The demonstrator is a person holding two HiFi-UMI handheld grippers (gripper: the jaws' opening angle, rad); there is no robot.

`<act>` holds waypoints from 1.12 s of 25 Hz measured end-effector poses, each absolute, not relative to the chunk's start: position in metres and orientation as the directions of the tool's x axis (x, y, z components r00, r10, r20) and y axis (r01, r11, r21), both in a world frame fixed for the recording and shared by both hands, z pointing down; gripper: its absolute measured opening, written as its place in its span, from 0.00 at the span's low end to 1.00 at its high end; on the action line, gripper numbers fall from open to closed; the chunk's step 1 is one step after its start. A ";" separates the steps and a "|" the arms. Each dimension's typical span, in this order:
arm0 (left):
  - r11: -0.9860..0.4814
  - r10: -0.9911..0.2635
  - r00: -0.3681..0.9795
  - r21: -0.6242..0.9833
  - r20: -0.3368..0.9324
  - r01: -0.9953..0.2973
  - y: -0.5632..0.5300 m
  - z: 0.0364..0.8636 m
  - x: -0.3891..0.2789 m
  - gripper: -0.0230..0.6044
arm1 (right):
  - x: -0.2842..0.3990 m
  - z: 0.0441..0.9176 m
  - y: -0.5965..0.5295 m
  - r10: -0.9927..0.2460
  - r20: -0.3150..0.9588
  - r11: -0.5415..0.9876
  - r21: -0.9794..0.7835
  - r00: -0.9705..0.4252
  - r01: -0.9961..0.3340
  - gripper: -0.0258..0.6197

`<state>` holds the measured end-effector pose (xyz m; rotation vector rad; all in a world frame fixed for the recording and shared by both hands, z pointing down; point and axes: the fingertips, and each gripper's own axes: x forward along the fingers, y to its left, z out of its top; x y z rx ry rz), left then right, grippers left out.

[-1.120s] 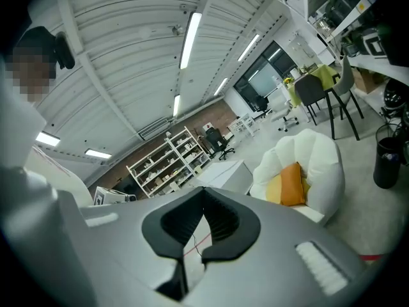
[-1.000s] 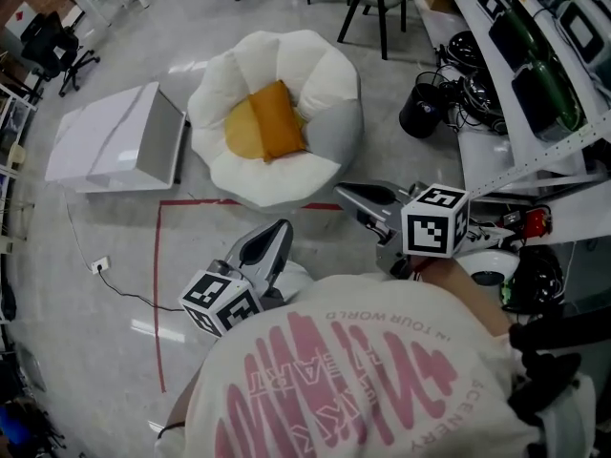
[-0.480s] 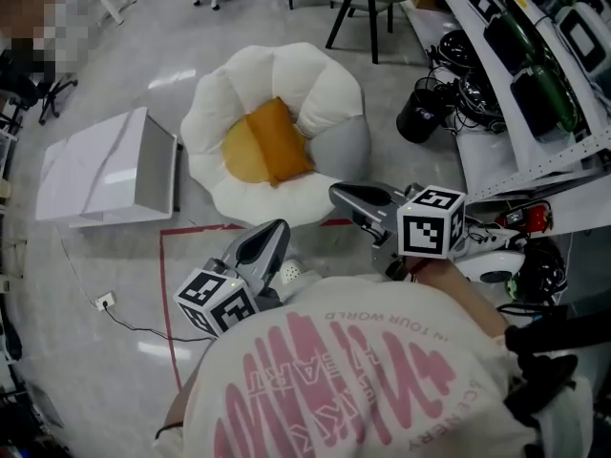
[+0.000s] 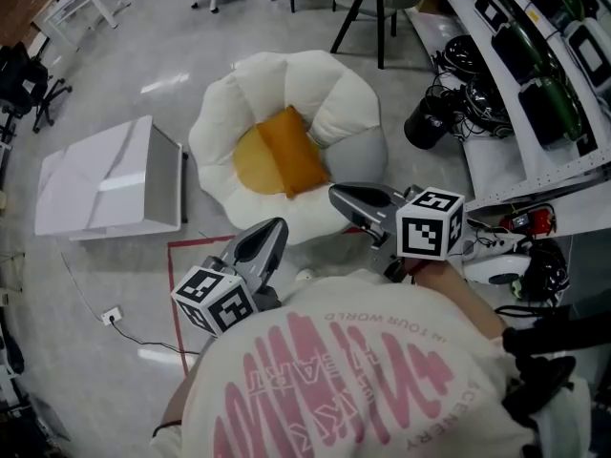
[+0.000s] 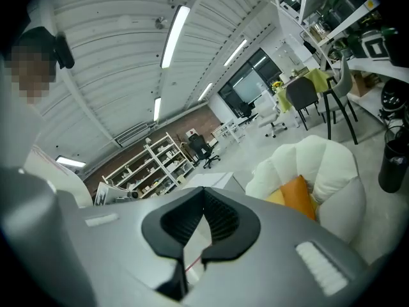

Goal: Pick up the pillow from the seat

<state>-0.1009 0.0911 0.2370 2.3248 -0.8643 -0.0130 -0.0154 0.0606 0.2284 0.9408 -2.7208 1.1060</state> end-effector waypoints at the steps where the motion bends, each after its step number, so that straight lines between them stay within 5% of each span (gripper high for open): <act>1: -0.571 -0.587 0.783 0.581 0.206 -0.580 0.087 0.239 -0.105 0.06 | -0.021 0.231 0.058 -0.513 0.274 0.557 -0.615 -0.813 -0.558 0.05; 28: -0.408 -0.679 0.690 0.652 0.251 -0.639 0.037 0.258 -0.125 0.05 | -0.045 0.264 -0.009 -0.347 0.340 0.572 -0.661 -0.874 -0.485 0.05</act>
